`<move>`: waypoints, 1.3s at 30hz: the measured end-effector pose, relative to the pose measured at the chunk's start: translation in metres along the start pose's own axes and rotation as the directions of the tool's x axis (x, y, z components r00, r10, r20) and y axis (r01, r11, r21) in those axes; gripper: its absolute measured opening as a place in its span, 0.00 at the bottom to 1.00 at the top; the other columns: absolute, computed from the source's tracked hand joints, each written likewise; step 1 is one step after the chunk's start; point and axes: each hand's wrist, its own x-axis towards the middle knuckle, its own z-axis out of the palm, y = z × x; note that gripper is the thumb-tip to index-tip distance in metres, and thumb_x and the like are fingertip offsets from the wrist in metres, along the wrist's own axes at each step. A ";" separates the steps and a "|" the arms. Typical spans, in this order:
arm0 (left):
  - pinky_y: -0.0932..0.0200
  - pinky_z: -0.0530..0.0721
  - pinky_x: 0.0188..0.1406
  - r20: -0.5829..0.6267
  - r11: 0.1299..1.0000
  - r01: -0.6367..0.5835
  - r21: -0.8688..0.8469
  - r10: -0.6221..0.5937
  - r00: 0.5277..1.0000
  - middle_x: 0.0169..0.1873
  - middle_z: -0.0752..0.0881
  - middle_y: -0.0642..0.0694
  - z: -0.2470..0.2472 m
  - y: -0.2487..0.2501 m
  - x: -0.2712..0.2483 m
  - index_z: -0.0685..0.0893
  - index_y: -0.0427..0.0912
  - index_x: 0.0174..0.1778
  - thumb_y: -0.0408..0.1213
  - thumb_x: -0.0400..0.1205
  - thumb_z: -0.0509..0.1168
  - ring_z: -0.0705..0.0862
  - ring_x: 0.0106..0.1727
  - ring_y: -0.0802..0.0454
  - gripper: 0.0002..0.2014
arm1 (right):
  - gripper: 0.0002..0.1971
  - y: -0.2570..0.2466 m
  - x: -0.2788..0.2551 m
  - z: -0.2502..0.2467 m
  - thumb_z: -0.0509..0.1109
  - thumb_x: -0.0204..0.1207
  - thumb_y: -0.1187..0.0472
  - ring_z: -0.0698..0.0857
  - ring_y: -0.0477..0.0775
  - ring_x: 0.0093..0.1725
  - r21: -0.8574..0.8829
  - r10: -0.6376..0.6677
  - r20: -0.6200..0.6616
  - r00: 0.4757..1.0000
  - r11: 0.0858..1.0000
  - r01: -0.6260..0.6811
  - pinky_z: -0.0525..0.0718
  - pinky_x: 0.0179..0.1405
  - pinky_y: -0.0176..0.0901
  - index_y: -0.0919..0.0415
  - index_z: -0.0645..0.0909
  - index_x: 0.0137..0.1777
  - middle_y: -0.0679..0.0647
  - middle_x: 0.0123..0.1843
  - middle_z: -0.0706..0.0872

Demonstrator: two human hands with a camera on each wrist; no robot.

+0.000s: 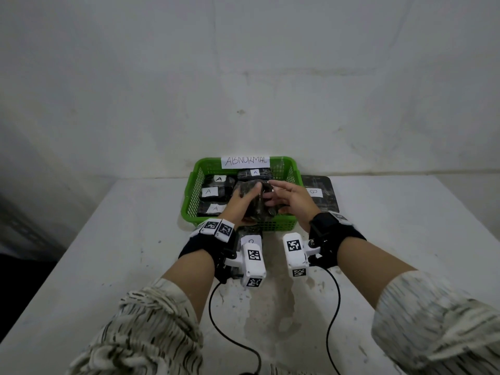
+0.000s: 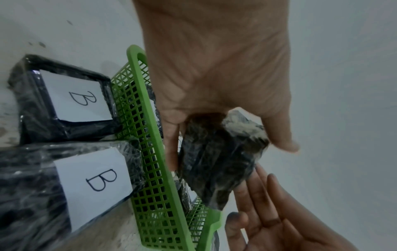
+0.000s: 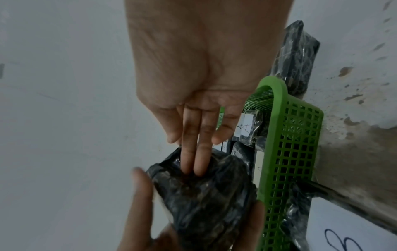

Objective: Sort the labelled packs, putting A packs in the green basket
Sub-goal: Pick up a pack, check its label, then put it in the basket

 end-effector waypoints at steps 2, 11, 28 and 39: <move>0.45 0.87 0.40 -0.066 1.000 -0.009 -0.018 0.008 0.998 0.66 0.78 0.40 -0.002 -0.002 0.005 0.67 0.46 0.72 0.52 0.75 0.71 0.81 0.61 0.38 0.33 | 0.11 -0.001 0.000 0.002 0.63 0.84 0.64 0.87 0.47 0.31 0.033 -0.005 -0.001 1.000 0.999 0.005 0.74 0.24 0.32 0.56 0.79 0.63 0.57 0.43 0.90; 0.49 0.82 0.58 0.019 0.983 -0.002 -0.183 0.005 1.000 0.50 0.87 0.42 0.003 -0.001 0.006 0.83 0.41 0.56 0.47 0.84 0.57 0.85 0.52 0.46 0.16 | 0.18 0.007 -0.004 0.010 0.62 0.84 0.49 0.84 0.44 0.49 0.008 0.062 0.004 0.998 0.998 -0.063 0.81 0.40 0.36 0.60 0.76 0.66 0.50 0.53 0.85; 0.46 0.81 0.61 -0.103 0.975 -0.181 0.127 0.194 0.976 0.54 0.84 0.38 0.003 -0.001 0.009 0.78 0.38 0.66 0.33 0.83 0.61 0.83 0.53 0.43 0.15 | 0.24 0.008 -0.003 0.005 0.73 0.75 0.68 0.87 0.51 0.43 -0.147 0.028 -0.003 1.000 0.989 -0.028 0.88 0.35 0.40 0.59 0.72 0.69 0.53 0.47 0.86; 0.39 0.82 0.59 -0.042 0.983 -0.095 0.155 0.103 0.994 0.58 0.81 0.38 0.003 -0.010 0.000 0.63 0.48 0.77 0.31 0.82 0.62 0.82 0.57 0.38 0.27 | 0.27 0.017 -0.004 0.004 0.74 0.74 0.68 0.85 0.54 0.51 -0.078 0.046 0.026 0.999 0.996 -0.044 0.82 0.43 0.35 0.57 0.71 0.72 0.59 0.55 0.85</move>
